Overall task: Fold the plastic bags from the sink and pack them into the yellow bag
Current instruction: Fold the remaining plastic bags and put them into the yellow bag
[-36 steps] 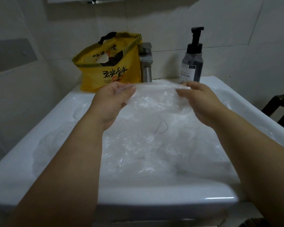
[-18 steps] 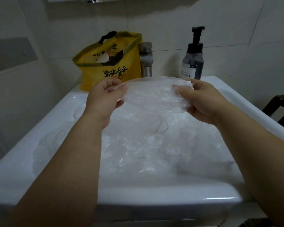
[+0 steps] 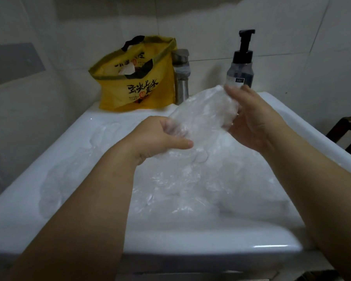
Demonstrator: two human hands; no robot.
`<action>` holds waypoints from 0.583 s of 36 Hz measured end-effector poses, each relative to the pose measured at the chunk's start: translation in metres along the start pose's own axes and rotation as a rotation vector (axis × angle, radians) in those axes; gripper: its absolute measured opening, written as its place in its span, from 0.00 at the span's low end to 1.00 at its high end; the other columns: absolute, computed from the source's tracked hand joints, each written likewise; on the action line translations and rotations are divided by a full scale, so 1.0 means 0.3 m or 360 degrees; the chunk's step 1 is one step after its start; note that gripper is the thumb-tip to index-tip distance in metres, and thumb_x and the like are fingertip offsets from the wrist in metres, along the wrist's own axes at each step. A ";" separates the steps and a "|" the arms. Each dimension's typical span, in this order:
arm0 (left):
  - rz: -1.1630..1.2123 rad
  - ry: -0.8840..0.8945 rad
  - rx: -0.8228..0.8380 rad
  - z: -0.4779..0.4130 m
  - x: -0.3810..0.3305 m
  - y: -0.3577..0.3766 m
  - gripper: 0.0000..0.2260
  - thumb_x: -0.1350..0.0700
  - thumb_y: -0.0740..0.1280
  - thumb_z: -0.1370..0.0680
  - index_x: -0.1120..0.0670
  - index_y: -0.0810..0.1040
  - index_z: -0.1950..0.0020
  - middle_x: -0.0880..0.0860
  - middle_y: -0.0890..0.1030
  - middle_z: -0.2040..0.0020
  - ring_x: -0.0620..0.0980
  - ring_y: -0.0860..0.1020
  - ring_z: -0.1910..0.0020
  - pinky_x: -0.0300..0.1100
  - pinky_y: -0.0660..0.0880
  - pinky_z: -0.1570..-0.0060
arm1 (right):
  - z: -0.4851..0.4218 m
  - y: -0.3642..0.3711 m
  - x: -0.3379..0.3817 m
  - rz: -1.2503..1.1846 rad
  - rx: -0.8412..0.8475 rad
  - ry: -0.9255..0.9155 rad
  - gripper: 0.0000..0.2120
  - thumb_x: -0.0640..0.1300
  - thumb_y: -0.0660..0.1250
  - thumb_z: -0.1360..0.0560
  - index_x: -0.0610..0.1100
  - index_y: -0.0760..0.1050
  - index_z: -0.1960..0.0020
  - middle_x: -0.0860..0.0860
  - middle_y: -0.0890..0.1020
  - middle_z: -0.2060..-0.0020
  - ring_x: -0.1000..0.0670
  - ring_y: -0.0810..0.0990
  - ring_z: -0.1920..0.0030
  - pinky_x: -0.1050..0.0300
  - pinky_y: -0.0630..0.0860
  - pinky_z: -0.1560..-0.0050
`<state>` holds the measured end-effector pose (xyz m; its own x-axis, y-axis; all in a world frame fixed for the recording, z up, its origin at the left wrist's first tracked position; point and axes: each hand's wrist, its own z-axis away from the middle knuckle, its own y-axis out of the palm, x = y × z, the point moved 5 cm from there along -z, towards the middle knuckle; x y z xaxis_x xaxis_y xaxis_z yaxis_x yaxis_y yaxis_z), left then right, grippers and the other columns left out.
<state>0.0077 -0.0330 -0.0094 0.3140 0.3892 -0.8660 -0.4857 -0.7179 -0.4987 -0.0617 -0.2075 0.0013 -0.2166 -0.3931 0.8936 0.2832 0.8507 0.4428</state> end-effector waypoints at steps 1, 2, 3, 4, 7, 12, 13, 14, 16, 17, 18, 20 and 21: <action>0.0086 0.0002 -0.0003 -0.002 -0.004 0.003 0.13 0.56 0.79 0.35 0.50 0.82 0.53 0.48 0.85 0.56 0.48 0.83 0.54 0.43 0.79 0.54 | 0.002 0.005 -0.015 0.0066 0.0030 0.0078 0.54 0.58 0.80 0.43 0.48 0.58 0.24 0.43 0.74 0.34 0.42 0.79 0.41 0.44 0.78 0.45; 0.0167 0.0018 -0.0002 -0.004 -0.006 0.007 0.13 0.58 0.79 0.35 0.51 0.83 0.52 0.49 0.86 0.55 0.50 0.83 0.52 0.47 0.80 0.48 | 0.010 0.019 -0.035 0.0181 0.0100 0.0167 0.55 0.65 0.78 0.46 0.50 0.60 0.25 0.44 0.76 0.35 0.42 0.79 0.40 0.44 0.77 0.44; 0.0236 0.0037 -0.0002 -0.005 -0.011 0.011 0.14 0.59 0.79 0.35 0.52 0.83 0.52 0.50 0.86 0.54 0.51 0.84 0.51 0.49 0.79 0.45 | 0.019 0.037 -0.059 0.0287 0.0203 0.0257 0.53 0.68 0.75 0.46 0.51 0.62 0.26 0.45 0.78 0.37 0.43 0.79 0.41 0.44 0.76 0.43; 0.0293 0.0058 -0.0005 -0.004 -0.015 0.014 0.14 0.59 0.79 0.35 0.52 0.83 0.52 0.50 0.86 0.54 0.51 0.84 0.51 0.50 0.79 0.45 | 0.030 0.056 -0.083 0.0372 0.0293 0.0333 0.49 0.69 0.73 0.43 0.51 0.63 0.27 0.46 0.79 0.39 0.44 0.80 0.41 0.44 0.75 0.42; 0.0289 0.0097 -0.0040 -0.003 -0.023 0.023 0.13 0.59 0.79 0.34 0.50 0.82 0.53 0.46 0.85 0.58 0.45 0.83 0.57 0.41 0.79 0.59 | 0.042 0.098 -0.124 0.0468 0.0340 0.0362 0.32 0.57 0.72 0.32 0.42 0.71 0.33 0.46 0.83 0.45 0.45 0.82 0.45 0.47 0.77 0.43; 0.0380 0.0045 0.0035 -0.001 -0.026 0.043 0.14 0.53 0.77 0.33 0.50 0.81 0.50 0.44 0.84 0.60 0.41 0.81 0.63 0.34 0.75 0.67 | 0.007 0.071 -0.073 0.0151 0.0080 0.0068 0.15 0.33 0.64 0.24 0.37 0.74 0.38 0.40 0.82 0.46 0.43 0.83 0.49 0.51 0.81 0.48; 0.0447 -0.0010 0.0086 0.001 -0.026 0.048 0.14 0.51 0.76 0.32 0.50 0.81 0.48 0.45 0.84 0.58 0.42 0.82 0.61 0.35 0.76 0.65 | 0.004 0.068 -0.060 0.0099 0.0096 0.0031 0.16 0.33 0.64 0.24 0.37 0.73 0.37 0.41 0.82 0.46 0.44 0.83 0.49 0.52 0.81 0.50; 0.0504 -0.0065 0.0146 0.004 -0.024 0.052 0.12 0.51 0.74 0.30 0.50 0.80 0.48 0.47 0.84 0.56 0.43 0.83 0.60 0.35 0.77 0.65 | 0.002 0.067 -0.048 0.0074 0.0115 0.0002 0.15 0.33 0.64 0.24 0.38 0.73 0.37 0.42 0.83 0.46 0.44 0.84 0.49 0.54 0.81 0.51; 0.0533 -0.0128 0.0229 0.008 -0.020 0.061 0.07 0.54 0.72 0.26 0.51 0.80 0.49 0.48 0.84 0.58 0.42 0.83 0.62 0.34 0.77 0.66 | 0.009 0.070 -0.030 0.0042 0.0161 -0.0054 0.12 0.37 0.64 0.23 0.40 0.75 0.40 0.45 0.84 0.51 0.46 0.83 0.50 0.54 0.81 0.50; 0.0530 -0.0138 0.0234 0.009 -0.022 0.066 0.05 0.56 0.72 0.25 0.51 0.80 0.50 0.47 0.84 0.60 0.41 0.82 0.64 0.33 0.76 0.68 | 0.015 0.071 -0.024 0.0020 0.0187 -0.0076 0.10 0.40 0.63 0.23 0.42 0.76 0.43 0.47 0.84 0.53 0.47 0.83 0.50 0.54 0.80 0.48; 0.0544 -0.0136 0.0213 0.009 -0.023 0.069 0.05 0.57 0.72 0.25 0.52 0.80 0.51 0.47 0.84 0.62 0.40 0.82 0.65 0.32 0.75 0.69 | 0.021 0.076 -0.021 -0.0020 0.0232 -0.0083 0.09 0.44 0.62 0.22 0.44 0.76 0.45 0.48 0.85 0.53 0.47 0.83 0.49 0.53 0.79 0.45; 0.0672 -0.0106 0.0141 0.006 -0.032 0.070 0.04 0.59 0.72 0.25 0.53 0.80 0.52 0.46 0.82 0.65 0.39 0.80 0.68 0.31 0.73 0.72 | 0.033 0.094 -0.029 -0.0063 0.0386 -0.0015 0.15 0.54 0.63 0.25 0.47 0.75 0.42 0.48 0.84 0.47 0.45 0.81 0.42 0.47 0.74 0.37; 0.0756 -0.0083 0.0115 0.003 -0.038 0.068 0.04 0.60 0.71 0.25 0.54 0.79 0.52 0.47 0.81 0.66 0.39 0.79 0.69 0.31 0.73 0.72 | 0.037 0.102 -0.047 0.0012 0.0447 0.0075 0.24 0.58 0.66 0.29 0.47 0.73 0.39 0.47 0.82 0.43 0.44 0.79 0.39 0.45 0.71 0.35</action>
<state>-0.0064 -0.0515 -0.0097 0.0031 0.0579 -0.9983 -0.6216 -0.7819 -0.0473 -0.0603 -0.1722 0.0015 -0.1699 -0.3963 0.9023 0.0129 0.9146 0.4042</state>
